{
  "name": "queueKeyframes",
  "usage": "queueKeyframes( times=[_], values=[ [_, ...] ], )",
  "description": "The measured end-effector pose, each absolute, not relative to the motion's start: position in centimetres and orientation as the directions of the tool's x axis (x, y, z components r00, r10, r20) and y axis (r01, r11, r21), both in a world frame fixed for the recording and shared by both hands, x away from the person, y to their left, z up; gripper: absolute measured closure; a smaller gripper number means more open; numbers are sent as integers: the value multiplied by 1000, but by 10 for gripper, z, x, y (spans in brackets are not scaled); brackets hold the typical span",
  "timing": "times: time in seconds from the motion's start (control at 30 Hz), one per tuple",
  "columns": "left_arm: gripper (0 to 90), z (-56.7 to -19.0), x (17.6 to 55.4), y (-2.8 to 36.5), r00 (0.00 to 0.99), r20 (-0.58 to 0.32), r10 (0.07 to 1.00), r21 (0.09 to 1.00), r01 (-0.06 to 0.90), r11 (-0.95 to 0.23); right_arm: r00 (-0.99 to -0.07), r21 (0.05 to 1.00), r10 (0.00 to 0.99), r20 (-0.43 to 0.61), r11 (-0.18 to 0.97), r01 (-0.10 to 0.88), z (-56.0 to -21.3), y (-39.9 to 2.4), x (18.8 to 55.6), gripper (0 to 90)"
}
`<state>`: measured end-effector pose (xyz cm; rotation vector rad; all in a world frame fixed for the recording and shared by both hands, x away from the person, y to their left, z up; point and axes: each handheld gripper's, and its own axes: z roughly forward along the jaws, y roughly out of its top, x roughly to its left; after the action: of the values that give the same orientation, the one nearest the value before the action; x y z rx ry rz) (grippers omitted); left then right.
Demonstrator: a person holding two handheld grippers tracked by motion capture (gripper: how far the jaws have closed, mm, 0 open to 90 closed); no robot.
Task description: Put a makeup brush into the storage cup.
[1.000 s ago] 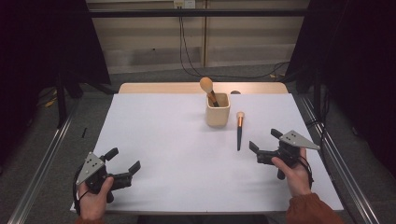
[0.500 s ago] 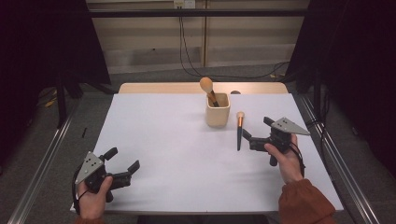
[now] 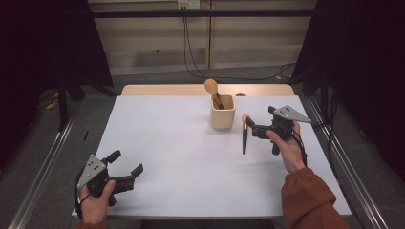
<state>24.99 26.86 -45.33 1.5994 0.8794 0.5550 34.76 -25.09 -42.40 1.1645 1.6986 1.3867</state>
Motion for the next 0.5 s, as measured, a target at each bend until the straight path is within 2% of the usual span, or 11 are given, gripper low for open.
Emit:
queueKeyframes(
  times=[0.3, 0.37, 0.5],
  values=[
    [17, -454, 252, 269, 616, -131, 777, 968, 247, -33, -376, 969, 926, 37, 59, 241, -417, -250, 373, 33],
    [18, -453, 252, 267, 617, -103, 780, 971, 234, -56, -366, 968, 930, 29, 65, 242, -416, -252, 378, 43],
    [18, -454, 253, 267, 619, -110, 778, 969, 241, -54, -358, 965, 933, 48, 50, 259, -418, -253, 384, 43]
  ],
)
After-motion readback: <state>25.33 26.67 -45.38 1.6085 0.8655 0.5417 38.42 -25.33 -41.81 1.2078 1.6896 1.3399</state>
